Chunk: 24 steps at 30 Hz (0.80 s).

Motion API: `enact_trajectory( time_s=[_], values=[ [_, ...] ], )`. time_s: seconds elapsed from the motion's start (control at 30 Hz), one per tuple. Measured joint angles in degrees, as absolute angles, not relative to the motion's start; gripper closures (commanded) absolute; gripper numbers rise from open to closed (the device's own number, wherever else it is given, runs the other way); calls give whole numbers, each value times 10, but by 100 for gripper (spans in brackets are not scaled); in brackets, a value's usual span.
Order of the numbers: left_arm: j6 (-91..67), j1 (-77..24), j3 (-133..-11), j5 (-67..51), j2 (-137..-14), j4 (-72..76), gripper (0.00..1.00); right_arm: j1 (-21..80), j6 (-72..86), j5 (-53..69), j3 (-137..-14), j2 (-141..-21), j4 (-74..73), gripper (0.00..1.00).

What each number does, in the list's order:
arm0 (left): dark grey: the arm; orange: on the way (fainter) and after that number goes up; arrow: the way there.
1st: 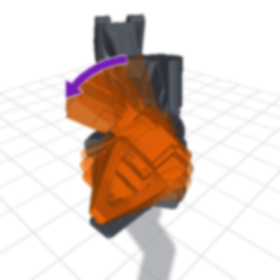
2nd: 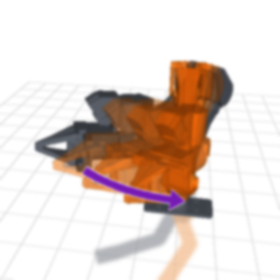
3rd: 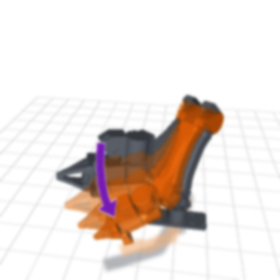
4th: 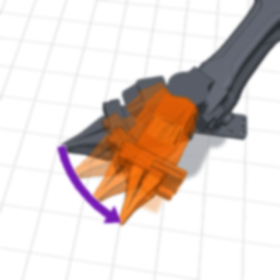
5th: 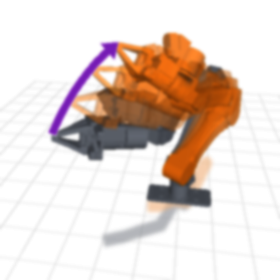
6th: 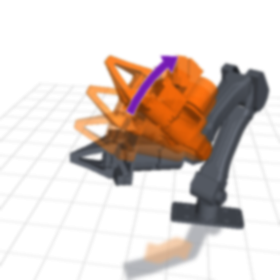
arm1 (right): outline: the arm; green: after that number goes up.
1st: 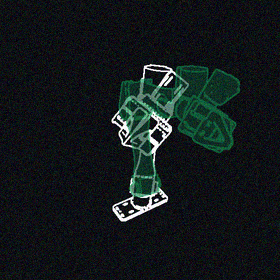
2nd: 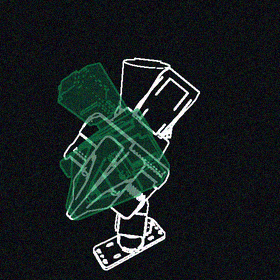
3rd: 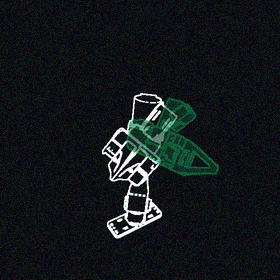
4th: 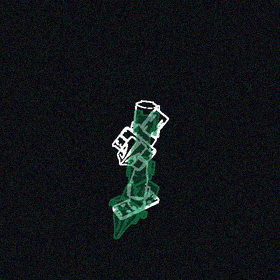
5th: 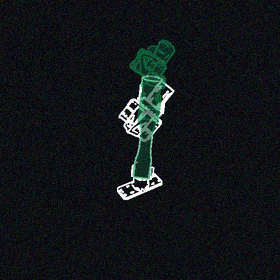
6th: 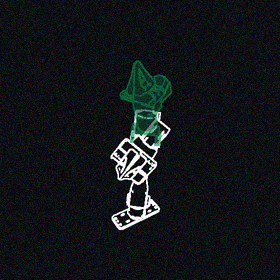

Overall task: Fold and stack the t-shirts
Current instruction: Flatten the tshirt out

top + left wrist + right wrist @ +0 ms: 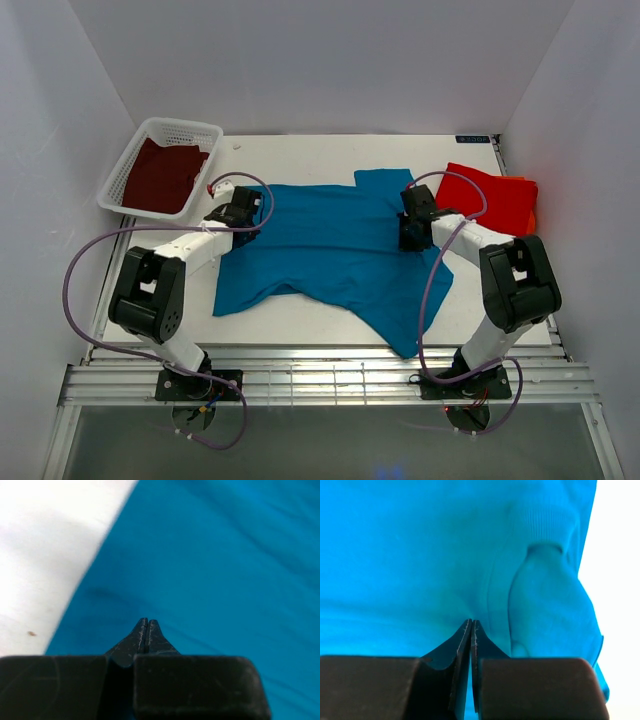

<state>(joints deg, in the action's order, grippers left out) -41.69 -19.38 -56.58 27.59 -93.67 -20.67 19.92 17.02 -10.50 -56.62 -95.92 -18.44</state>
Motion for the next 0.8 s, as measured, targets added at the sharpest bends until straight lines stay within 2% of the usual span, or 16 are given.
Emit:
enact_trajectory(
  time_s=[0.2,0.47,0.8],
  values=[
    [-406,-246,-584,253,-944,-177,100,199,169,-96,-588,-962,-182,92],
    [-394,-258,-588,221,-1007,-153,100,199,162,-73,-603,-1002,-165,92],
    [-401,-262,-528,220,-975,-150,100,200,176,-47,-519,-963,-81,92]
  ],
)
